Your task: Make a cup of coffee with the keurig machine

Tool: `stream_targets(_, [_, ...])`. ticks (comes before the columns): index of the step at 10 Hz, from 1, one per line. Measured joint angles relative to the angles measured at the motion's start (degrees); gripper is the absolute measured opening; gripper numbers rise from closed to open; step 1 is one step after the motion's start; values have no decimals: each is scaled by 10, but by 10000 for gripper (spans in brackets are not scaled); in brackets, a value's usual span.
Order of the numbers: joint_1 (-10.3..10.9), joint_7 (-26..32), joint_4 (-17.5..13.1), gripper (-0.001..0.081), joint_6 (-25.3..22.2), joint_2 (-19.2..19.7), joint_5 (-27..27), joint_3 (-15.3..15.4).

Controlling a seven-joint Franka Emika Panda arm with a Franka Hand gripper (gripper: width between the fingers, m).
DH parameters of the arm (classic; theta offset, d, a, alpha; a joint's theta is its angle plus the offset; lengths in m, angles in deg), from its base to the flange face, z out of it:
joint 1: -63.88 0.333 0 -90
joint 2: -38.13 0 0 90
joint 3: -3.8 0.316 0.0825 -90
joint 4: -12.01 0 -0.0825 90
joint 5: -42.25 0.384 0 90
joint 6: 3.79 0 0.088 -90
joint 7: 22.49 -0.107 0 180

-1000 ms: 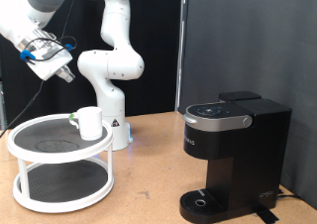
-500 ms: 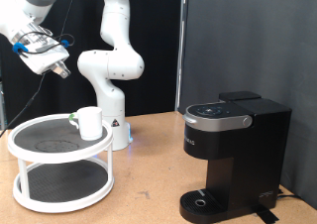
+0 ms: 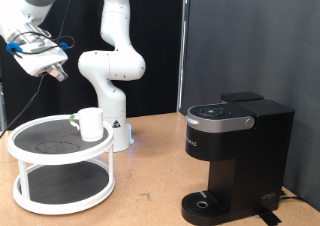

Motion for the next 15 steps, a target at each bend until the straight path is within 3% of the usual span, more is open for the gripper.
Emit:
stream_targets(4, [4, 21, 10, 18, 24, 27, -6, 2])
stream_targets(5, [4, 25, 15, 200, 32, 32, -6, 3])
stream_targets(6, [5, 28, 23, 200, 41, 37, -6, 4])
stream_targets(7, [5, 36, 32, 353, 49, 42, -6, 4])
stream_targets(8, [5, 44, 43, 353, 60, 44, -5, 4])
stream_targets(10, [5, 58, 67, 693, 83, 44, -2, 5])
stream_targets(11, [5, 66, 80, 693, 94, 44, 1, 5])
stream_targets(12, [5, 74, 92, 782, 104, 44, 3, 5])
stream_targets(15, [4, 91, 121, 804, 116, 44, 3, 4])
